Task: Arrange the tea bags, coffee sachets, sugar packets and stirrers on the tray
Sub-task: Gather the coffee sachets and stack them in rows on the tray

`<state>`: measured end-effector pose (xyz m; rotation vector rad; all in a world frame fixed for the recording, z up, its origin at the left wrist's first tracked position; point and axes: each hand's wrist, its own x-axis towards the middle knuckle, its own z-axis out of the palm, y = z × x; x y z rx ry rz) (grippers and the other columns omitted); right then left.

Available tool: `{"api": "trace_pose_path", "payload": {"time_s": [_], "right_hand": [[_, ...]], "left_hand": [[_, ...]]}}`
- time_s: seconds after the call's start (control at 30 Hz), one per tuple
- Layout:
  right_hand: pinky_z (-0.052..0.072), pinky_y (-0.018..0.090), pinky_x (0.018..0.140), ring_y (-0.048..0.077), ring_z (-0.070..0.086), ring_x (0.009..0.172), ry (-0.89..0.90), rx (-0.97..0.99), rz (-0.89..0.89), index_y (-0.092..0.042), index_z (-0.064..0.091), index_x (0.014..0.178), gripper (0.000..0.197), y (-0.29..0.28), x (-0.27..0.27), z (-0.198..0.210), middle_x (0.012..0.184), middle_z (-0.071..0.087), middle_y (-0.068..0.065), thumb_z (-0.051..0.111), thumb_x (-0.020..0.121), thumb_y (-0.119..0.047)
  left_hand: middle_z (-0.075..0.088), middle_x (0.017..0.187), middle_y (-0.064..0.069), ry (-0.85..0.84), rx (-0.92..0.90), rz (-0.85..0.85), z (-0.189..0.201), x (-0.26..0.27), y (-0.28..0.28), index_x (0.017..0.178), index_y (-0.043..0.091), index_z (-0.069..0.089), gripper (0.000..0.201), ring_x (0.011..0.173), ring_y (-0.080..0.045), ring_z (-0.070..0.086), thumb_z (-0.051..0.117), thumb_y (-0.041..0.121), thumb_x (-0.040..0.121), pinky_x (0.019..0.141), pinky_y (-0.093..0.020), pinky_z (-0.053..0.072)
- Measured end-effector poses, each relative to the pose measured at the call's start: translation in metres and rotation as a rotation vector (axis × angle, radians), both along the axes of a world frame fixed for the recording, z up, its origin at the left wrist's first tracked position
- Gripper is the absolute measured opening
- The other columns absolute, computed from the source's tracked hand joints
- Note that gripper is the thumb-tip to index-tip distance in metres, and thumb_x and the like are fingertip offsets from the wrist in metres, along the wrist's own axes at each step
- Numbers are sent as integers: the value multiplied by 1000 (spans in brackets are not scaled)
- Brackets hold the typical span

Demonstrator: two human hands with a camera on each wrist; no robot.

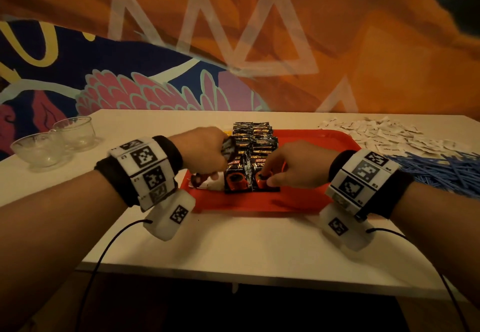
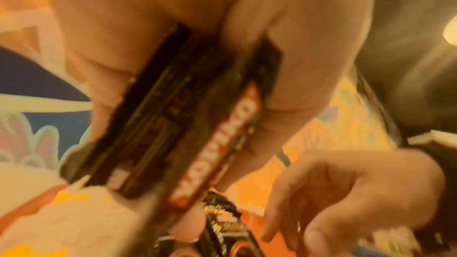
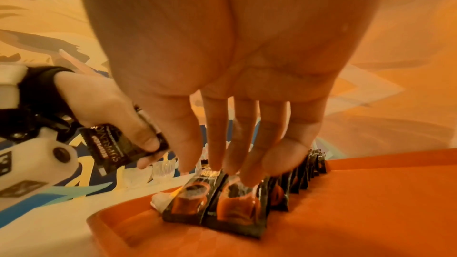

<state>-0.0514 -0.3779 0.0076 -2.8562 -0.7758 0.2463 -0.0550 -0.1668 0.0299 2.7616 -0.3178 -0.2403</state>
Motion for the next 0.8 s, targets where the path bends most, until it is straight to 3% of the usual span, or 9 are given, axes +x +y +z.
{"api": "trace_pose_path", "payload": {"time_s": [0.07,0.17,0.3,0.43,0.57,0.6,0.67,0.73,0.8], "right_hand": [[46,25,75,7,62,91,-19,131,-20,-28,70,107,19,-2,0,5,95,66,-12,67,91,-39],[52,29,72,5,64,74,-62,446,-79,-24,69,83,23,-3,3,12,78,70,-9,72,84,-46],[56,31,67,13,72,75,38,822,-141,-15,70,89,37,9,4,11,80,75,1,78,75,-48],[48,22,57,13,66,69,165,1099,-157,-13,67,90,17,30,3,5,74,69,1,81,79,-16],[54,27,70,11,68,75,1,1130,-165,-23,69,78,18,32,7,6,75,71,-6,80,79,-8],[55,28,76,9,69,79,-69,1134,-173,-25,70,77,19,30,7,8,78,72,-6,80,79,-10],[50,12,72,-6,62,73,-228,1104,-175,-31,68,76,22,26,6,11,78,69,-12,80,80,-13],[42,4,61,-12,56,65,-354,1067,-158,-37,66,74,30,27,5,11,75,66,-18,79,81,-11],[41,5,59,-9,58,66,-420,1043,-124,-39,67,72,37,29,5,9,79,68,-17,77,81,-4]], "left_hand": [[74,88,-8,1,-309,106,5,0,5,100,9,66,17,82,-25,73,75,13,86,76,-40,61],[74,104,-16,115,-876,158,8,-2,8,115,6,66,40,92,-32,73,78,11,77,80,-45,60],[71,101,-23,170,-1273,154,3,-1,3,111,-2,65,31,83,-33,72,71,8,83,62,-39,60],[70,88,-18,111,-1391,152,-8,-1,-11,93,1,67,15,79,-32,70,72,13,84,74,-43,60],[72,101,-21,32,-1450,192,-19,4,-8,111,1,66,61,90,-36,72,75,48,74,82,-46,58],[71,96,-17,47,-1469,222,-20,6,-5,112,1,65,72,83,-31,72,72,60,71,78,-43,58],[61,78,-5,136,-1515,301,-21,8,1,101,6,62,74,62,-16,61,65,72,67,63,-31,53],[58,74,-2,267,-1547,296,-22,8,4,93,11,60,62,57,-12,55,63,69,70,59,-25,49],[63,83,-5,320,-1521,229,-21,4,3,90,12,65,40,63,-14,57,65,51,82,68,-30,49]]}}
